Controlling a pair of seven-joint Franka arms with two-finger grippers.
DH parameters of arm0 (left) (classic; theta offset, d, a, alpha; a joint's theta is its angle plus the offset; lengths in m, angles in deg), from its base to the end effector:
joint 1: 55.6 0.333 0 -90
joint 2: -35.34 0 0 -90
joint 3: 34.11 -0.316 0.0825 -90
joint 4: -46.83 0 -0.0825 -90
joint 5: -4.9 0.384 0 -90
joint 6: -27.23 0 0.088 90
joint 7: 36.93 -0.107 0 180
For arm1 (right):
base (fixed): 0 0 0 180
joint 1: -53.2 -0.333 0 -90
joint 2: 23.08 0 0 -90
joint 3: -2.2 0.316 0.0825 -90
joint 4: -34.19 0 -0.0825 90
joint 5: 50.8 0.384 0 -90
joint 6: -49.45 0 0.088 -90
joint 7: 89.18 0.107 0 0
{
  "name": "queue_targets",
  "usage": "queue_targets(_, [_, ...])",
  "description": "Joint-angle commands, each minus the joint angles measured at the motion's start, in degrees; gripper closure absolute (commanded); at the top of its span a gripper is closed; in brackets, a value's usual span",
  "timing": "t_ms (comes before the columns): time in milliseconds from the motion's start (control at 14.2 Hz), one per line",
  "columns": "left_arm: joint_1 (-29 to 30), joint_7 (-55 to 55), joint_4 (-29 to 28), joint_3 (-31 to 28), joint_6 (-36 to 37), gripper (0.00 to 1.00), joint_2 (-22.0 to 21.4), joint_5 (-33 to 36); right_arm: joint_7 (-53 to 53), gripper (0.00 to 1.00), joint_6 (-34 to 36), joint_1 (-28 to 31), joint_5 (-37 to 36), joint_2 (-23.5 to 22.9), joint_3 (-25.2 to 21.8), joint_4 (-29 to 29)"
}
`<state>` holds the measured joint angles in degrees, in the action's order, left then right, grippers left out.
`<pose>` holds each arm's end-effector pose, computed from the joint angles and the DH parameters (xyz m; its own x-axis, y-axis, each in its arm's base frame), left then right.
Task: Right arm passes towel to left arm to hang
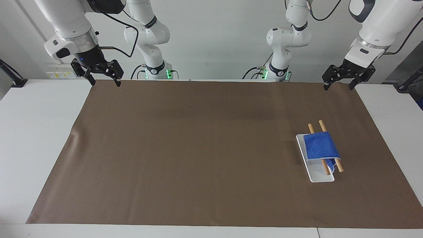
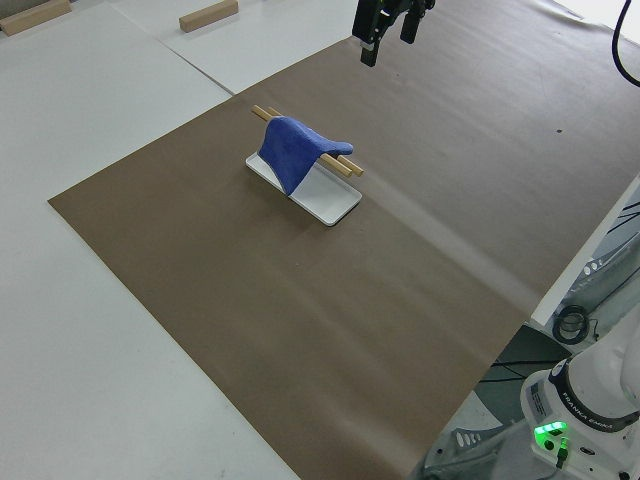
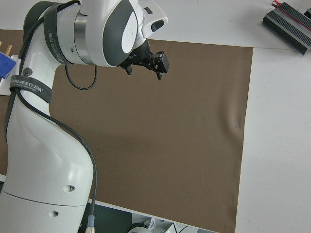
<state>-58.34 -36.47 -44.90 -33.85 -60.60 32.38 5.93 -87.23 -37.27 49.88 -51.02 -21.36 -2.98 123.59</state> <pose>0.5338 -0.0261 0.6352 0.9989 -0.0436 -0.0163 -0.0439 -0.9989 -0.0183 0.5392 -0.0188 0.6408 0.9976 -0.0666 -0.0168 -0.0666 -0.9978 0.0017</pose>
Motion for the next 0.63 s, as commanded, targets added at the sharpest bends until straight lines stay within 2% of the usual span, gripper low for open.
queue_targets(0, [-0.52, 2.52, 0.58, -0.09, 1.17, 0.00, -0.90, 0.56, -0.71, 0.00, 0.59, 0.33, 1.10, 0.74, -0.01, 0.78])
queue_targets(562, [-0.52, 2.97, -1.00, -0.18, 0.56, 0.00, -1.78, 0.73, -0.71, 0.00, 0.59, 0.33, 1.10, 0.74, -0.01, 0.70])
